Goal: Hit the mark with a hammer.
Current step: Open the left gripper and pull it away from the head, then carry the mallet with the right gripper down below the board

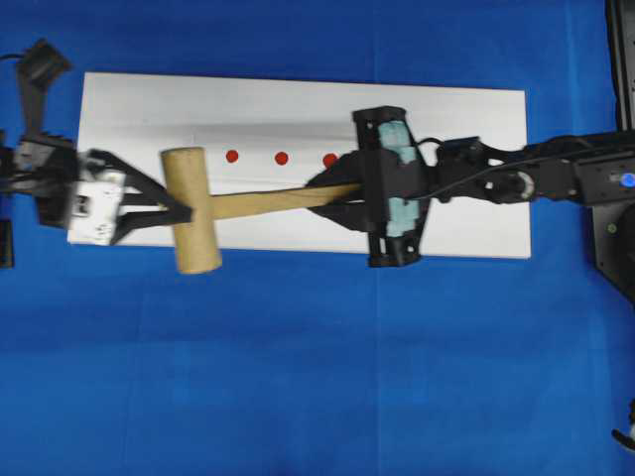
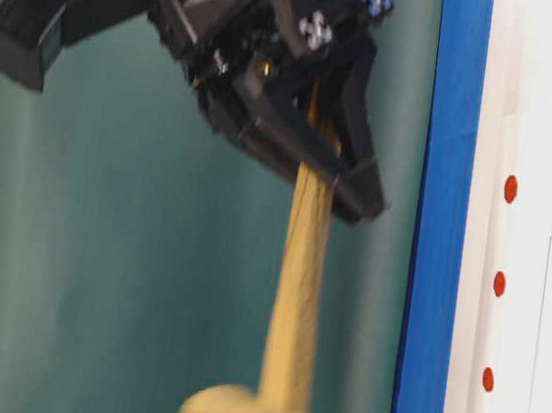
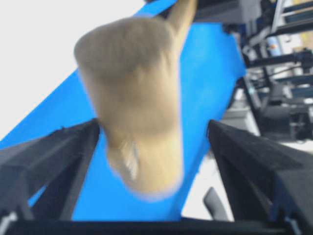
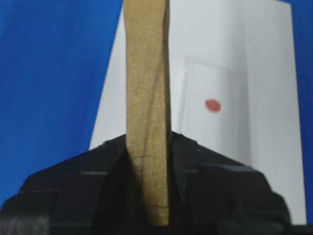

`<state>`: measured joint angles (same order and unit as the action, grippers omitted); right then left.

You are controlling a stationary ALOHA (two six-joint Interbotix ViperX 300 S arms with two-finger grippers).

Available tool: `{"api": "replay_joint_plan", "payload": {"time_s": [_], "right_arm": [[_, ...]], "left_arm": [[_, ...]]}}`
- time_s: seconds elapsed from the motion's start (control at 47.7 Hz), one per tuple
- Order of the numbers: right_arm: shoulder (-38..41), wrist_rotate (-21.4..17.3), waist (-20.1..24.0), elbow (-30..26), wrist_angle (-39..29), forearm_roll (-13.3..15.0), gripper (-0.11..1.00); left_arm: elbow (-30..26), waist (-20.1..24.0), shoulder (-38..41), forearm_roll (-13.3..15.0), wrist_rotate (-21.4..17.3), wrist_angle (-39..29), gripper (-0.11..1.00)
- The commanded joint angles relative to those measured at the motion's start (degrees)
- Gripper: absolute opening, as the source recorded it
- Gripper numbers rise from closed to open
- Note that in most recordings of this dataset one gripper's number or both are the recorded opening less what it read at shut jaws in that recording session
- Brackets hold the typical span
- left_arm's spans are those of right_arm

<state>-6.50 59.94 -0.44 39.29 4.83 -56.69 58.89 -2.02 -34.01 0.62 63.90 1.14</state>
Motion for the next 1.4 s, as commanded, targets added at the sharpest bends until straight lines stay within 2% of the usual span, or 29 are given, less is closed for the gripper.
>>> {"api": "replay_joint_plan", "payload": {"time_s": [0.0,0.273,0.545,0.65,0.755,1.048,1.132,1.258,1.384], "right_arm": [[-3.25,-0.18,-0.18,0.44,0.18,-0.97,0.07],[-7.21,-0.18,-0.18,4.13,0.18,-3.52,0.07],[-7.03,-0.44,-0.18,3.69,0.18,-3.96,0.07],[-6.42,-1.76,0.53,3.34,0.0,-5.89,0.07],[-5.62,-3.87,2.55,3.16,0.26,-8.88,0.07],[-2.37,-9.32,10.99,1.41,4.04,-15.21,0.07],[-0.97,-10.11,13.36,0.79,6.42,-17.05,0.07],[0.97,-10.37,17.05,-0.09,11.16,-20.13,0.07],[2.29,-10.37,19.42,-1.14,12.83,-22.15,0.07]], "left_arm": [[0.79,-0.26,-4.04,0.09,0.18,-0.97,0.89],[4.66,-0.18,-13.89,0.09,0.09,-10.2,0.89],[5.8,0.09,-15.73,-0.18,-0.44,-10.9,0.89],[5.89,0.79,-15.73,-0.79,-3.25,-10.9,0.88],[6.06,1.93,-16.17,-0.97,-9.23,-10.55,0.87],[6.94,6.33,-16.61,-0.97,-34.45,-8.7,0.83],[7.12,6.94,-16.79,-0.88,-40.25,-8.26,0.81],[7.12,7.47,-17.05,-0.79,-46.85,-7.38,0.81],[7.21,7.73,-17.49,-0.7,-50.36,-7.03,0.81]]}}
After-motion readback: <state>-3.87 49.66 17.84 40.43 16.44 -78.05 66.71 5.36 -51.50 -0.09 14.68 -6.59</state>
